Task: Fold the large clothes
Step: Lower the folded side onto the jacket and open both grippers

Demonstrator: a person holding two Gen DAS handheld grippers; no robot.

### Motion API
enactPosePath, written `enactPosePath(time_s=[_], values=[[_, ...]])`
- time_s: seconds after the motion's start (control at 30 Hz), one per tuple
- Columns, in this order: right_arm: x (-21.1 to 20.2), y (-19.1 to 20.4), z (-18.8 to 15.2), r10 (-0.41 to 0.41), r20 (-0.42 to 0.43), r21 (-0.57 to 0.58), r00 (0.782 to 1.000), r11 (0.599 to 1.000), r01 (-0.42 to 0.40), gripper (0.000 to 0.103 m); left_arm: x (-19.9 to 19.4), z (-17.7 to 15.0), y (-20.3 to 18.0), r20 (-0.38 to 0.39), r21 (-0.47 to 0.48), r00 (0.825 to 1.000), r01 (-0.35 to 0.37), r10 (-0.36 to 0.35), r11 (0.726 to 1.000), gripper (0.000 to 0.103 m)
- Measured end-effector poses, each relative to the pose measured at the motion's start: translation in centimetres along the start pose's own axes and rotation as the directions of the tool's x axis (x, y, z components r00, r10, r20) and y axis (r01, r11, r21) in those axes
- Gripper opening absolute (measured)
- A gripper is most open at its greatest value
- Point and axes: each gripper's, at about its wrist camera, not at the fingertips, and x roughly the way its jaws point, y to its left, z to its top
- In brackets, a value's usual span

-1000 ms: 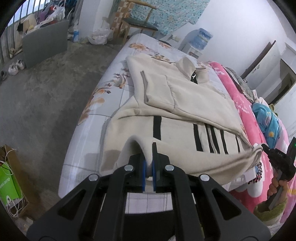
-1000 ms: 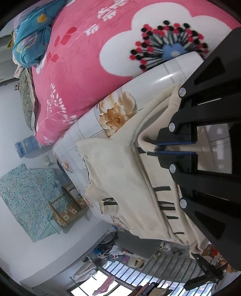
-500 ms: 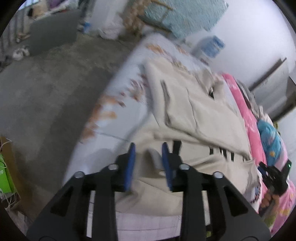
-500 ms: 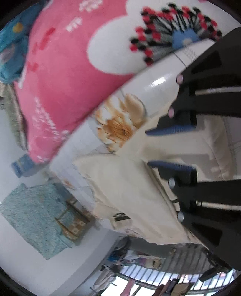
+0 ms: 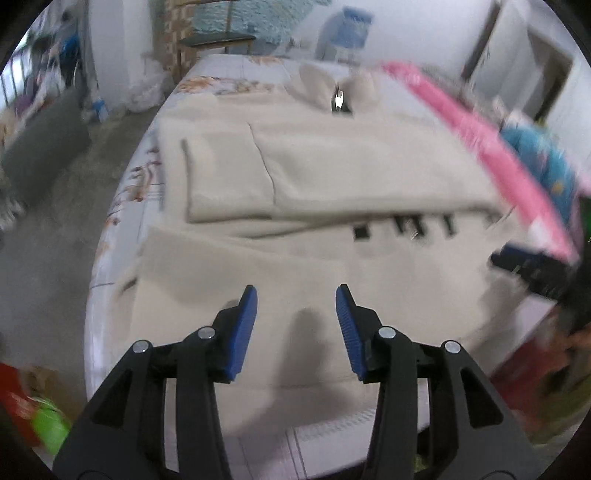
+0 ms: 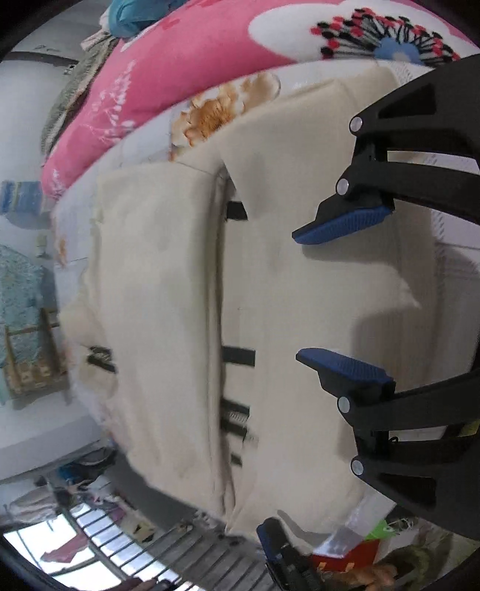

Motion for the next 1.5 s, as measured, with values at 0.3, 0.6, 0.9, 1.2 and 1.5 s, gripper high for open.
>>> enactPosePath(time_s=[0.3, 0.6, 0.9, 1.2, 1.5], values=[[-0.8, -0.2, 0.2, -0.023, 0.032, 0.003, 0.999, 1.0, 0.023, 0.003, -1.0, -0.5, -2.3, 0.104, 0.14, 0.986, -0.147, 0.133, 0.979, 0.001], [-1.2, 0.3, 1.9, -0.034, 0.149, 0.006, 0.988, 0.999, 0.033, 0.003, -0.9, 0.8, -1.1, 0.16, 0.088, 0.977, -0.154, 0.139, 0.984, 0.001], [1.8, -0.2, 1.4, -0.048, 0.145, 0.03, 0.988, 0.999, 0.044, 0.003, 1.6, -0.3, -0.9, 0.127, 0.086, 0.979, -0.172, 0.16, 0.981, 0.005], [-2.9, -4.3, -0.5, -0.095, 0.197, 0.137, 0.976, 0.988, 0.068, 0.008, 1.4, -0.4, -1.0, 0.111, 0.105, 0.979, -0.182, 0.17, 0.978, 0.006], [-2.4, -5.0, -0.4, -0.106, 0.166, 0.164, 0.98, 0.983, 0.078, 0.009, 1.4, -0.4, -0.7, 0.107, 0.099, 0.982, -0.163, 0.152, 0.982, 0.007]])
